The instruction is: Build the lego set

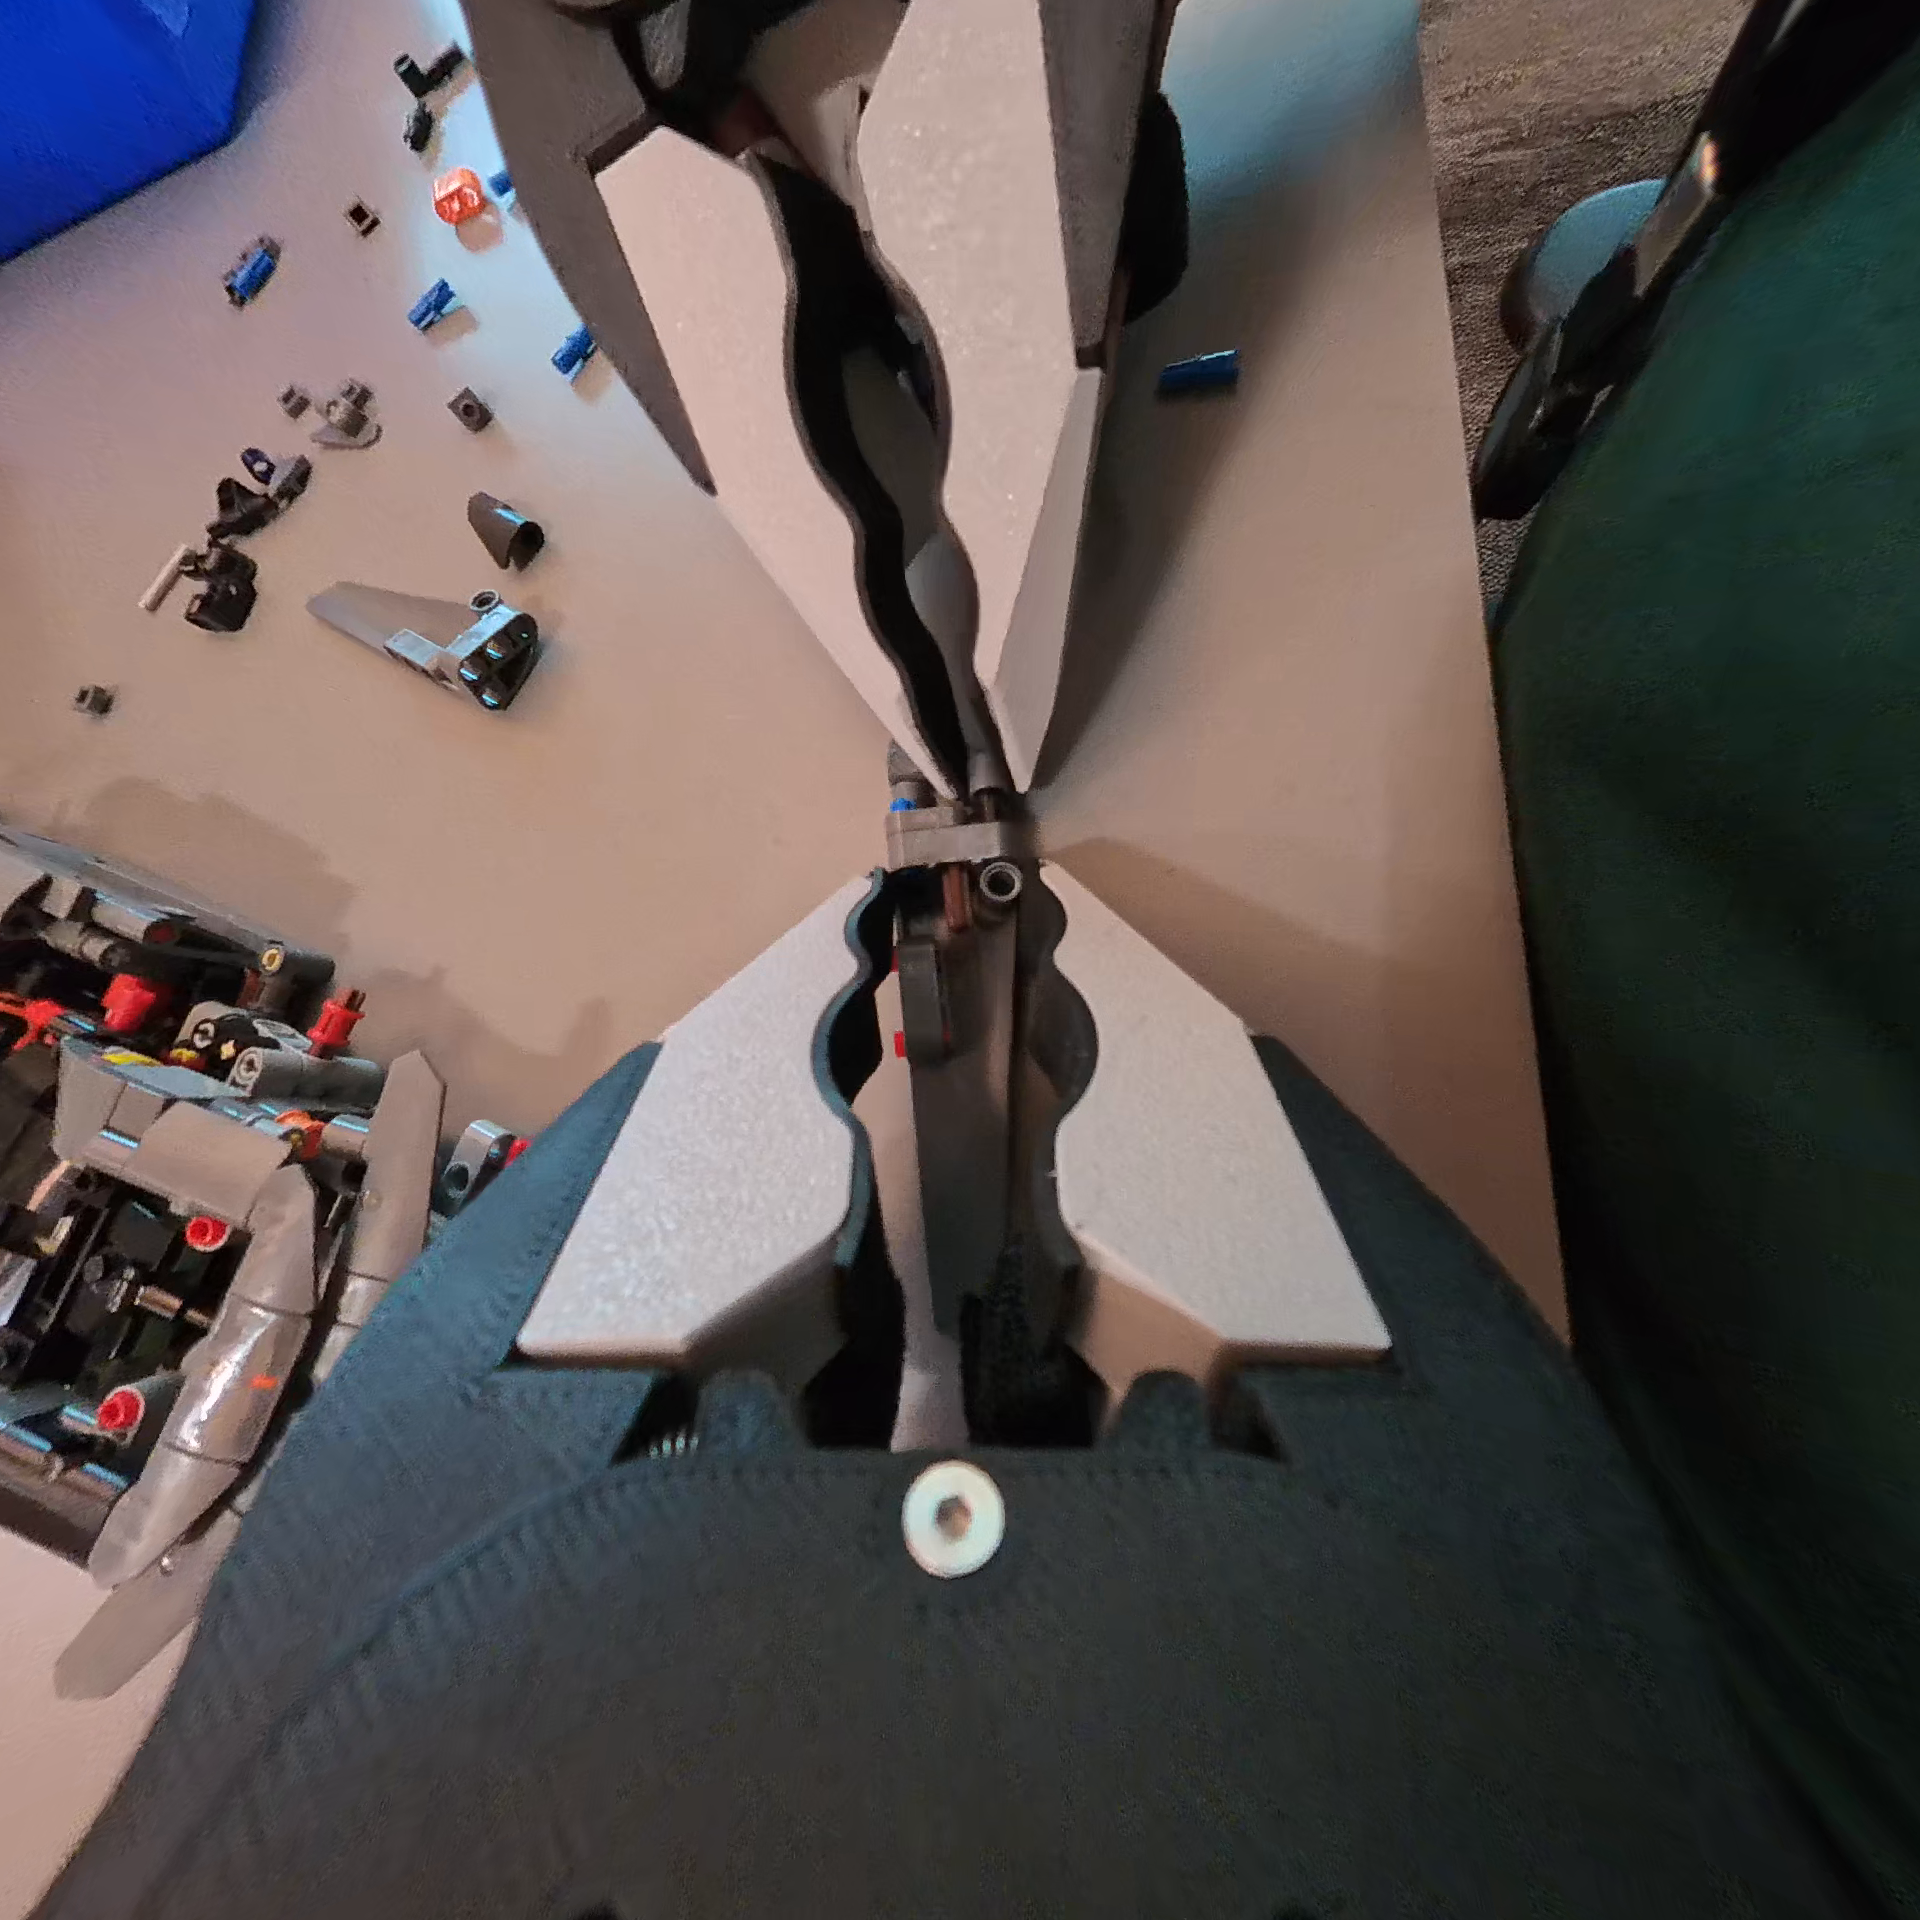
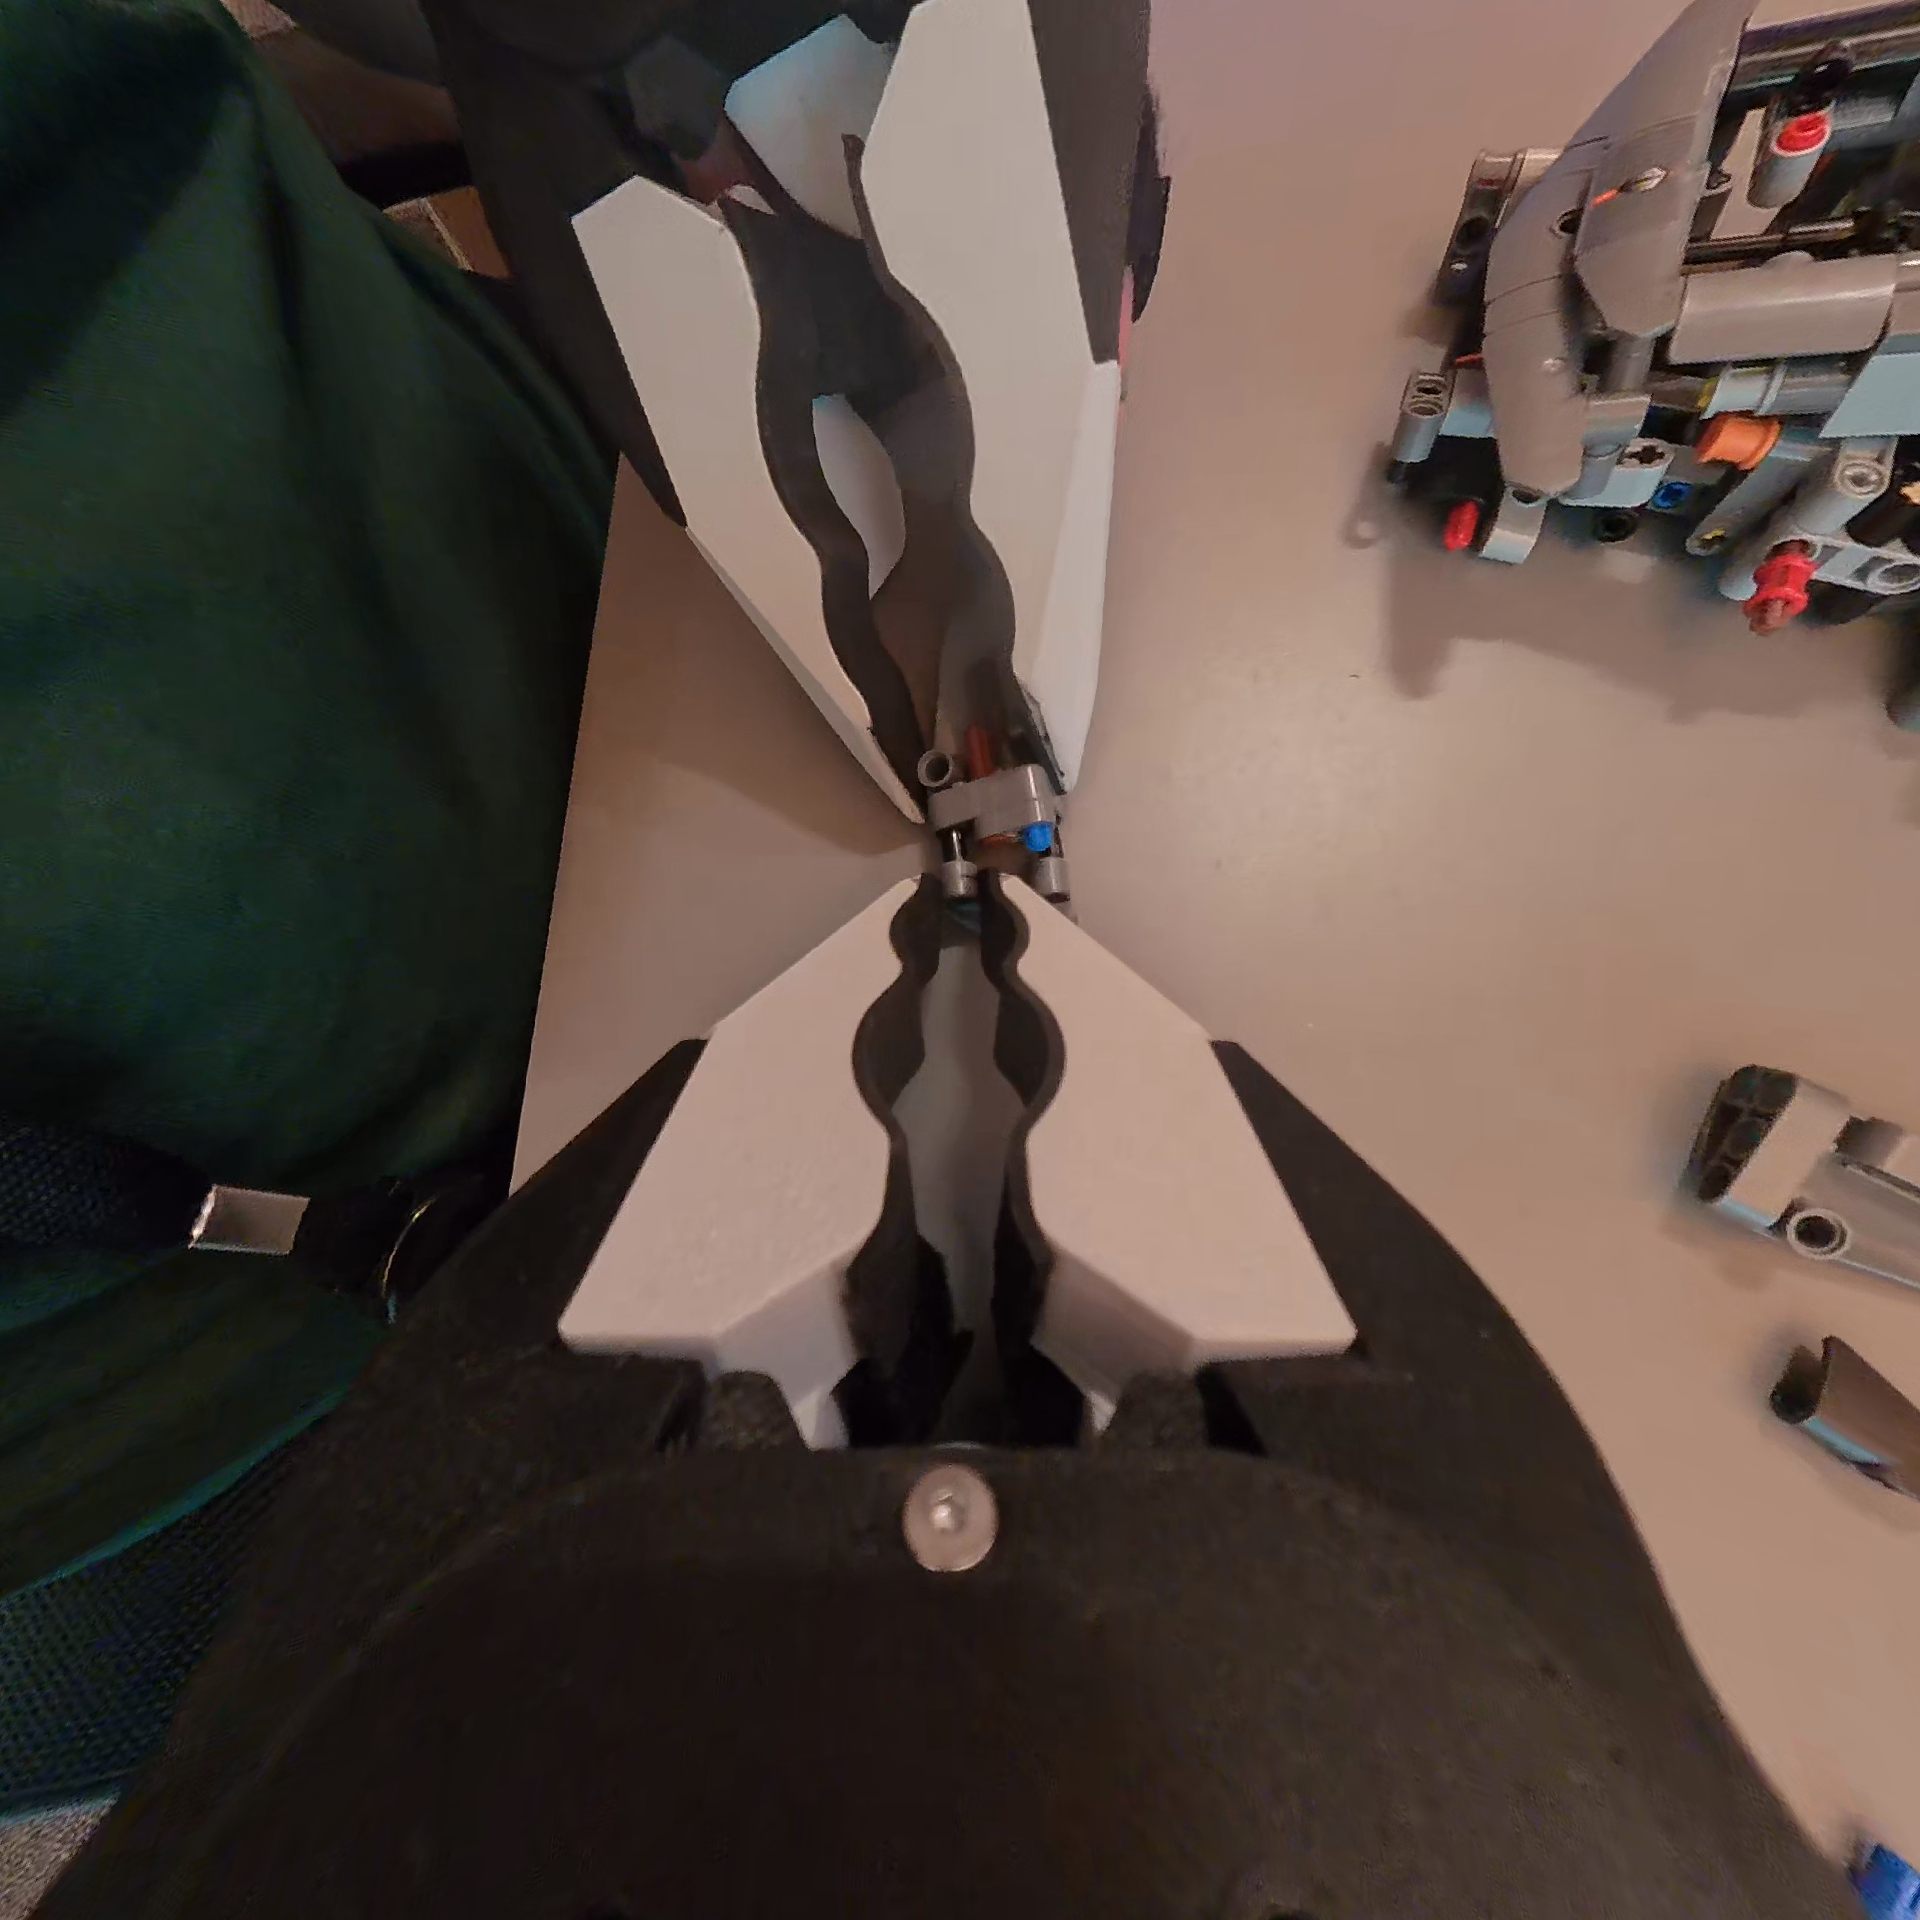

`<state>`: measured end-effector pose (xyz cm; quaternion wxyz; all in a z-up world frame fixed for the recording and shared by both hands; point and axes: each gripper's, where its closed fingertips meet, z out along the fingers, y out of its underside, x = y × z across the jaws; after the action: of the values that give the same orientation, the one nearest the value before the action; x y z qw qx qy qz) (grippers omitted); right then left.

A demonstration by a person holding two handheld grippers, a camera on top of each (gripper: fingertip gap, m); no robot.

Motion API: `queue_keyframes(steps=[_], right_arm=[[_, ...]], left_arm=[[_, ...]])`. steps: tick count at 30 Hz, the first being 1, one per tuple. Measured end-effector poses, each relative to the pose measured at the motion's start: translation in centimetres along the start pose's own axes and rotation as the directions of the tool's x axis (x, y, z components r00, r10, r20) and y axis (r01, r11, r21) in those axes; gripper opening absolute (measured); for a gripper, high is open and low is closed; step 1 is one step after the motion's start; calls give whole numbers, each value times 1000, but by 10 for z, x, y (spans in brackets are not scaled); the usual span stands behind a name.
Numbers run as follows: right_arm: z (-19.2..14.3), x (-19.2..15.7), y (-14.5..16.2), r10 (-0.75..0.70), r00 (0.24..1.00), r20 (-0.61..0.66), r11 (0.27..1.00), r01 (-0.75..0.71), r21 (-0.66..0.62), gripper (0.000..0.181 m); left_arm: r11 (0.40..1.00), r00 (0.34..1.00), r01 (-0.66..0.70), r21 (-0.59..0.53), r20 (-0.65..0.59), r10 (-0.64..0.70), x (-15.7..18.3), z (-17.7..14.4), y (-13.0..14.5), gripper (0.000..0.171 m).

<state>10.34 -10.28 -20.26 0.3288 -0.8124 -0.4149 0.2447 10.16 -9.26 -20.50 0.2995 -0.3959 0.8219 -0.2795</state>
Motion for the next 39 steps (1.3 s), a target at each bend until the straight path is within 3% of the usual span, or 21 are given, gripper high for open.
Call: queue_keyframes(steps=[18, 28, 39], right_arm=[[3, -1, -2, -16, 1000, 0, 1000, 16, -5, 5], [-21, 13, -6, 64, 996, -67, 994, -58, 93, 7], [-5, 15, 2, 54, 998, -34, 998, -54, 15, 8]], left_arm=[[999, 999, 49, -14, -16, -49, 0, 1, 0, 23], [999, 998, -45, -7, 31, 45, -1, 1, -2, 22], [994, 993, -109, -8, 43, 109, -1, 1, -3, 22]])
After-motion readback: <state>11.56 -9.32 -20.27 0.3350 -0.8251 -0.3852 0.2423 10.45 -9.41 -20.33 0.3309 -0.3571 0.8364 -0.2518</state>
